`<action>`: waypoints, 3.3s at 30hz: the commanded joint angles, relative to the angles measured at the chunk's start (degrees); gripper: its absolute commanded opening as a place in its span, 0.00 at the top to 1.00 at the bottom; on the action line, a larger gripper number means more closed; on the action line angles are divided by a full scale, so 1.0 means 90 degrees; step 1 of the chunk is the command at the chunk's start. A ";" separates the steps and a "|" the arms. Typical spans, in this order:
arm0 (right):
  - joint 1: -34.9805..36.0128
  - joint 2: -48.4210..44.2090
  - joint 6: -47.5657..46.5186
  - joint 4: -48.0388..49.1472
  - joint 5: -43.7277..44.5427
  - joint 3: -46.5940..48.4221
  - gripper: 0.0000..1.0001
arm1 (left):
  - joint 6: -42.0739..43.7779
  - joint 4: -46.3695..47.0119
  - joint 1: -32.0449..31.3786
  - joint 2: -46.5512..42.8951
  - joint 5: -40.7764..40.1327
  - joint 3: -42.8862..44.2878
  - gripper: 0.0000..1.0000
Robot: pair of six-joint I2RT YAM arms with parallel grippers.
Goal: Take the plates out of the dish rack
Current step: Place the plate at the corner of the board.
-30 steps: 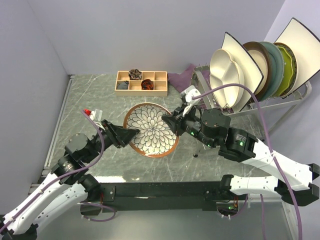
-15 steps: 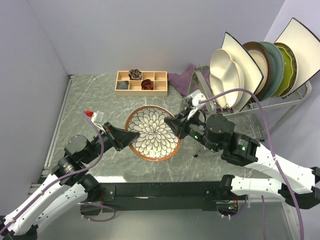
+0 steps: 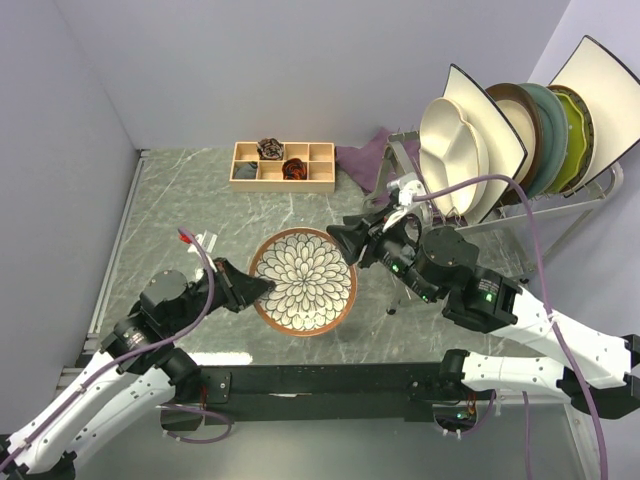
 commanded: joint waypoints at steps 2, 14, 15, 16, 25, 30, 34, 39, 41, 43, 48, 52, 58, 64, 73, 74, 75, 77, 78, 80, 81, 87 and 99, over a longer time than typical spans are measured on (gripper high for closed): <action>-0.0021 0.0159 -0.0132 0.0068 0.0207 0.0702 0.43 | -0.0312 0.0817 0.0002 -0.0182 -0.0282 0.0258 0.99; 0.0027 0.1907 -0.0513 -0.2422 0.0227 0.4403 0.00 | 0.0069 0.0758 0.0624 0.1936 -0.1427 0.1204 0.99; 0.0047 0.1936 -0.0523 -0.2568 0.0198 0.4464 0.00 | 0.0001 0.0797 0.0800 0.2101 -0.1301 0.1341 0.99; 0.0066 0.1908 -0.0552 -0.2598 0.0149 0.4455 0.00 | -0.0048 0.0836 0.0996 0.2180 -0.1232 0.1390 0.99; 0.0076 0.0521 -0.0329 -0.1661 0.0256 0.2678 0.00 | -0.0663 0.1548 0.4547 0.3068 -0.0003 0.1586 0.99; 0.0076 0.0278 -0.0298 -0.1799 0.0256 0.2609 0.00 | -0.1258 0.2504 0.6211 0.4639 0.0995 0.1957 0.99; 0.0076 -0.0055 -0.0396 -0.1369 0.0344 0.2161 0.00 | -0.1405 0.2857 0.6972 0.5929 0.1600 0.2503 0.99; 0.0076 -0.0553 -0.0346 -0.1048 -0.0026 0.1712 0.00 | -0.2049 0.3804 0.7296 0.7111 0.1872 0.2494 0.99; 0.0076 -0.0728 -0.0396 -0.0900 -0.0067 0.1525 0.00 | -0.1992 0.3807 0.7297 0.7695 0.1953 0.2959 0.99; 0.0076 -0.0759 -0.0445 -0.0831 0.0031 0.1515 0.00 | -0.1914 0.3435 0.7267 0.8068 0.1777 0.3371 0.99; 0.0076 -0.0739 -0.0396 -0.1143 -0.0066 0.1769 0.00 | -0.1699 0.3161 0.7277 0.8743 0.1426 0.4212 0.99; 0.0067 -0.0924 -0.0347 -0.1057 -0.0164 0.1721 0.00 | -0.1776 0.3297 0.7267 0.9309 0.1629 0.4788 0.99; 0.0076 -0.1003 -0.0347 -0.0958 -0.0076 0.1671 0.00 | -0.1631 0.3102 0.7092 1.0003 0.1416 0.5414 0.99; 0.0076 -0.0778 -0.0367 -0.1036 -0.0057 0.1759 0.00 | -0.1591 0.3024 0.6945 1.0724 0.1338 0.5824 0.98; 0.0076 -0.0710 -0.0425 -0.1017 0.0002 0.1740 0.00 | -0.1387 0.2907 0.6740 1.1428 0.1055 0.6311 0.97; 0.0076 -0.0710 -0.0416 -0.1017 0.0002 0.1749 0.00 | -0.1299 0.2694 0.6720 1.1458 0.0986 0.6409 0.92; 0.0076 -0.0710 -0.0425 -0.1026 0.0012 0.1759 0.00 | -0.1201 0.2614 0.6672 1.1488 0.0937 0.6497 0.88; 0.0076 -0.0729 -0.0425 -0.1026 0.0031 0.1740 0.00 | -0.1191 0.2575 0.6652 1.1527 0.0859 0.6576 0.80; 0.0076 -0.0739 -0.0435 -0.1007 0.0051 0.1740 0.00 | -0.1220 0.2545 0.6652 1.1527 0.0849 0.6567 0.78; 0.0086 -0.0749 -0.0435 -0.1007 0.0051 0.1730 0.00 | -0.1210 0.2506 0.6633 1.1478 0.0713 0.6508 0.71; 0.0076 -0.0758 -0.0435 -0.1017 0.0051 0.1740 0.00 | -0.1181 0.2361 0.6632 1.1459 0.0635 0.6489 0.69; 0.0076 -0.0837 -0.0425 -0.1017 0.0041 0.1720 0.00 | -0.0937 0.1862 0.6603 1.1264 0.0147 0.6508 0.50; 0.0076 -0.1091 -0.0416 -0.1075 0.0061 0.1710 0.00 | -0.0927 0.0916 0.6593 1.0170 -0.0605 0.5825 0.01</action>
